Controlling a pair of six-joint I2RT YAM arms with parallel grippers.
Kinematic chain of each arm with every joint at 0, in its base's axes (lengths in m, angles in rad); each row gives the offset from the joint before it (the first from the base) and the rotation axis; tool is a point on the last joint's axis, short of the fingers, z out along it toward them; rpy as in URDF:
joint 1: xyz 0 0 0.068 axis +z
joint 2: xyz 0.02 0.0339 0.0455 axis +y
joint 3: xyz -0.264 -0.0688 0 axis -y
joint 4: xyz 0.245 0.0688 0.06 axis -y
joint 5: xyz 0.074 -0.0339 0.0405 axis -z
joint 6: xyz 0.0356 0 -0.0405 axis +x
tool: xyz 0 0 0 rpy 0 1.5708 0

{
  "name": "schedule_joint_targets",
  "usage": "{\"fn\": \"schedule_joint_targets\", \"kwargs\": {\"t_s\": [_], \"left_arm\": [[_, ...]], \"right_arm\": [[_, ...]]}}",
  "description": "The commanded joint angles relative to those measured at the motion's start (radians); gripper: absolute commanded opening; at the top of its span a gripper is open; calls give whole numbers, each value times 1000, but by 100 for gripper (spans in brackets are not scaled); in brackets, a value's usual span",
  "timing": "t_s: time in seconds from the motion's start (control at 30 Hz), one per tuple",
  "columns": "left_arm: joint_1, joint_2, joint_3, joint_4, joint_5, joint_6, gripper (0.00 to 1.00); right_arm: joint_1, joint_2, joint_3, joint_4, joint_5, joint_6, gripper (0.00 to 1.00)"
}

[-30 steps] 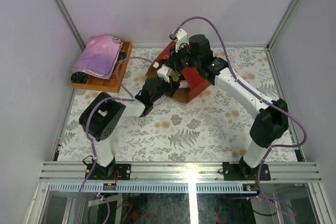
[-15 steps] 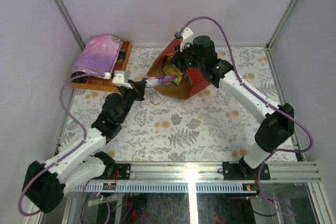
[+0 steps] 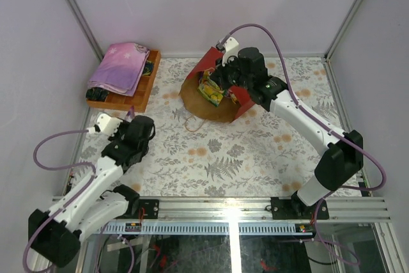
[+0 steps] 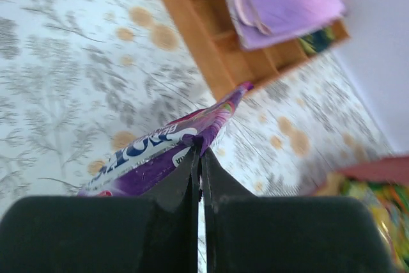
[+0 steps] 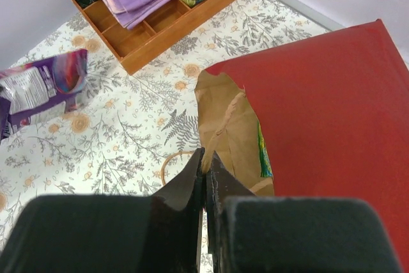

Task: Take the snacks out of the paper bag
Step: Place the snack at the center of the board.

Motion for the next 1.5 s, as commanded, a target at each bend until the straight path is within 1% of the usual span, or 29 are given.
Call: {"fn": "schedule_joint_targets", "kwargs": {"t_s": [0.0, 0.1, 0.2, 0.23, 0.33, 0.4, 0.47, 0.5, 0.53, 0.57, 0.63, 0.7, 0.77, 0.87, 1.0, 1.07, 1.13, 1.17, 1.3, 1.37, 1.4, 1.43, 1.47], "left_arm": [[72, 199, 173, -401, -201, -487, 0], [159, 340, 268, -468, -113, -535, 0], [264, 414, 322, -476, -23, -555, 0], [291, 429, 333, -474, -12, -557, 0], [331, 485, 373, -479, -62, -563, 0], [346, 530, 420, -547, -128, -626, 0], [351, 583, 486, -682, -210, -756, 0], [353, 612, 524, -778, -247, -837, 0], [356, 648, 568, -885, -280, -950, 0], [361, 679, 610, -997, -319, -1023, 0], [385, 695, 647, -1023, -339, -999, 0], [398, 684, 631, -1018, -354, -1016, 0], [400, 695, 627, -1011, -379, -998, 0], [400, 767, 637, -1023, -405, -979, 0], [413, 897, 623, -1021, -425, -997, 1], [414, 962, 640, -1021, -431, -976, 6], [414, 1008, 658, -1021, -433, -966, 22], [414, 1031, 674, -1020, -426, -959, 28], [409, 1102, 733, -1020, -395, -899, 31], [396, 1122, 748, -1020, -396, -883, 36], [383, 1129, 760, -1019, -396, -866, 42], [363, 1135, 772, -1018, -400, -845, 49], [340, 1143, 790, -1016, -405, -810, 64]], "right_arm": [[5, -64, -6, 71, -28, 18, 0], [6, -61, 0, 51, -39, 17, 0], [5, -65, 1, 42, -45, 14, 0], [5, -65, 1, 39, -50, 13, 0], [5, -70, -11, 52, -70, 25, 0], [5, -65, -11, 58, -89, 37, 0], [5, -59, -5, 58, -108, 44, 0], [5, -58, -3, 56, -115, 48, 0], [6, -59, -3, 55, -120, 49, 0], [5, -60, -2, 54, -124, 47, 0], [5, -62, 0, 46, -123, 41, 0], [5, -67, -1, 35, -119, 33, 0], [5, -76, -13, 31, -120, 29, 0], [6, -79, -18, 26, -120, 22, 0], [5, -81, -33, 25, -136, 32, 0], [5, -83, -38, 26, -139, 32, 0], [5, -84, -43, 26, -139, 35, 0], [5, -83, -45, 30, -142, 39, 0], [5, -78, -47, 38, -155, 51, 0], [6, -75, -49, 42, -161, 57, 0], [5, -74, -50, 42, -164, 60, 0], [5, -72, -49, 45, -167, 61, 0], [5, -70, -47, 44, -169, 61, 0]]}}
